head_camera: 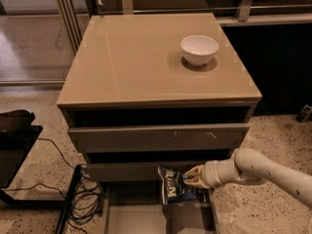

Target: Pick blue chip bag from bottom drawer and place on counter

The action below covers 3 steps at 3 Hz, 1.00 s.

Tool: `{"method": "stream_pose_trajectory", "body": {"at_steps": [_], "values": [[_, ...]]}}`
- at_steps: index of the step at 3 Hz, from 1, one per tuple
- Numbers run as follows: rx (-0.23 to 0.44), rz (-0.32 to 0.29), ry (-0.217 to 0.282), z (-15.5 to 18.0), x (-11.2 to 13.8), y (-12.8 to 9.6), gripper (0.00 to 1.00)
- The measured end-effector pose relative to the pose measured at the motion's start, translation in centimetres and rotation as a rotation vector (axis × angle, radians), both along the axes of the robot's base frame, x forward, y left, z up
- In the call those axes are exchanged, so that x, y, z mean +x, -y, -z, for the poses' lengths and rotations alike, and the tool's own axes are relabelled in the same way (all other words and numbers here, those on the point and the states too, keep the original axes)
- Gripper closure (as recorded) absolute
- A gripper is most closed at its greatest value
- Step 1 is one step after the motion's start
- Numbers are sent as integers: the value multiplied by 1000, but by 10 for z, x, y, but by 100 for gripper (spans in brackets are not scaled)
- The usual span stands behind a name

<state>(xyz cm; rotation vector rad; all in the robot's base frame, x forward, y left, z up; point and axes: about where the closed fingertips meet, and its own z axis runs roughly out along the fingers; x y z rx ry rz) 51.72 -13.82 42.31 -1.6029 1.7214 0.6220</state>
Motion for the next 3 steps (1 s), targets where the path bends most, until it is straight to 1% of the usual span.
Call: {"method": "stream_pose_trajectory", "body": {"at_steps": [1,2,3], "values": [[-10,-18,43,-66,2,11,100],[-10,-18,43,-66,2,11,100],[-33,30,38,-77,-7,2,100]]}}
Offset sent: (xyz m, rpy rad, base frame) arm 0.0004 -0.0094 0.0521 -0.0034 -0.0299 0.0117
